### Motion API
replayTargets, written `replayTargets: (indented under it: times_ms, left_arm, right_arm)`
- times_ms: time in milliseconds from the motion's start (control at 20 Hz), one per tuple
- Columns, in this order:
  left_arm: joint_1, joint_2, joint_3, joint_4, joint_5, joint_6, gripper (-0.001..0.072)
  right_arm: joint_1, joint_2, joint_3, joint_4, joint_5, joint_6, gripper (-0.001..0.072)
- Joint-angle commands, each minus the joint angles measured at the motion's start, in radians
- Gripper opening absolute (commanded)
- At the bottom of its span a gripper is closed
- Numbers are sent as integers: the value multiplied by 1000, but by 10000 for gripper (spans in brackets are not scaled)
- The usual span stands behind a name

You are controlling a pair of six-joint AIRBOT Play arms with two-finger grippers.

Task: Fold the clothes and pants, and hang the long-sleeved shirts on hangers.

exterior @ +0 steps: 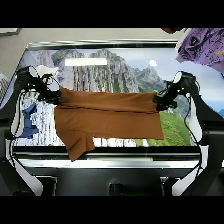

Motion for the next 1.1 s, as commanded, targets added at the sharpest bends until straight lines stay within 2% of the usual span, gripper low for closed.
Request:
replayTargets:
  times_ms: [0, 50, 100, 300, 400, 500, 650, 850, 1050]
  left_arm:
    - [-3, -6, 4, -3, 2, -10, 346]
    - [2, 0, 14, -3, 1, -12, 573]
    - [10, 14, 26, -3, 0, -16, 611]
    - [78, 137, 13, 12, -26, -27, 612]
    - [133, 249, -108, 12, -28, -34, 612]
    - [199, 407, -360, -22, 15, -37, 612]
    - [281, 700, -847, -139, 164, -33, 612]
    - [298, 1010, -1361, -351, 306, -14, 611]
    - [298, 1130, -1613, -552, 397, 45, 602]
  right_arm:
    - [18, -17, 0, -23, 33, 4, 202]
    - [18, -8, 0, -34, 43, 6, 314]
    - [12, 8, 1, -48, 50, 6, 394]
    - [-26, 152, 0, -159, 41, -53, 424]
    - [-118, 226, -15, -107, 35, -70, 449]
    - [-245, 299, -113, 24, 11, -117, 473]
    - [-415, 426, -381, 221, -30, -194, 475]
    - [-445, 545, -620, 270, -114, -217, 476]
    - [-426, 562, -657, 298, -124, -224, 476]
